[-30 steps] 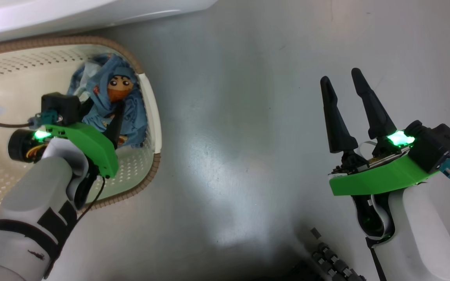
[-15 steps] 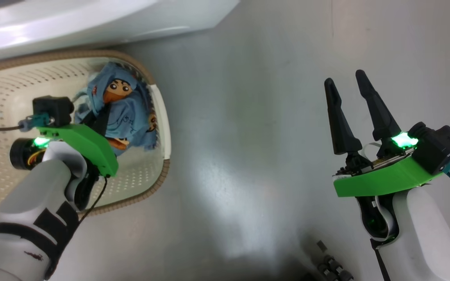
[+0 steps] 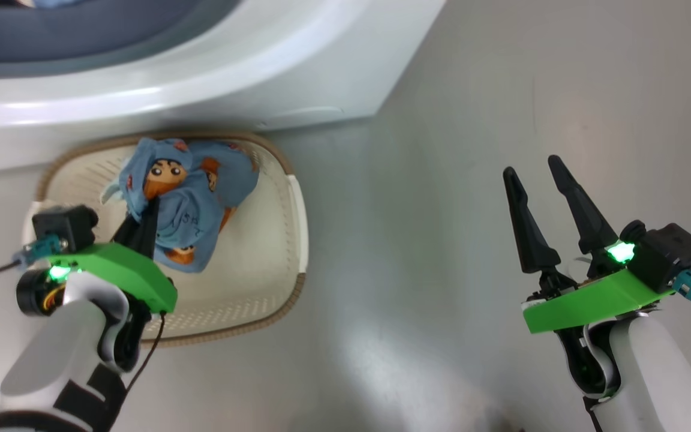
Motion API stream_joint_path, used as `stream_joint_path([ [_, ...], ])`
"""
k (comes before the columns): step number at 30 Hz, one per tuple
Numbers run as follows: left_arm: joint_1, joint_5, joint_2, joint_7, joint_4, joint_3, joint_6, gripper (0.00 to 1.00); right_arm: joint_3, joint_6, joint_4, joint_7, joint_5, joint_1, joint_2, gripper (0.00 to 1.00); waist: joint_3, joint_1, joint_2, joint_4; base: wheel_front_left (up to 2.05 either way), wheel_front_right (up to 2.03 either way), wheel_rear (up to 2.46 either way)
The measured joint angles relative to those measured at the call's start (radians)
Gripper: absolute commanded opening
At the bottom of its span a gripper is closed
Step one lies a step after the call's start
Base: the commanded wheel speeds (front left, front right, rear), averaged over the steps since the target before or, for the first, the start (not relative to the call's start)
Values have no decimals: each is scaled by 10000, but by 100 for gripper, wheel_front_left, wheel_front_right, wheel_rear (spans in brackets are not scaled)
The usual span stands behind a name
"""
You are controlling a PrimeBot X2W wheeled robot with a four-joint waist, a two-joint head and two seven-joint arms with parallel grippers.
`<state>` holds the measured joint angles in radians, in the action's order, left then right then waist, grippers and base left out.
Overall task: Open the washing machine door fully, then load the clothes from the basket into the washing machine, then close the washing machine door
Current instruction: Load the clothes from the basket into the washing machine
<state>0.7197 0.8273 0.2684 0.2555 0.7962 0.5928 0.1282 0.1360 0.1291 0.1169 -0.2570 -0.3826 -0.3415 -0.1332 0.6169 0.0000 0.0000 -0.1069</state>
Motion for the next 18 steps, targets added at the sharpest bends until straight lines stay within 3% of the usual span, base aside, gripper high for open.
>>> stream_joint_path([
  [18, -2478, -2606, -491, 0, -2823, -3768, 0, 0, -111, 0, 274, 0, -253, 701, -479, 100, -2055, 0, 0, 1047, 0, 0, 0],
])
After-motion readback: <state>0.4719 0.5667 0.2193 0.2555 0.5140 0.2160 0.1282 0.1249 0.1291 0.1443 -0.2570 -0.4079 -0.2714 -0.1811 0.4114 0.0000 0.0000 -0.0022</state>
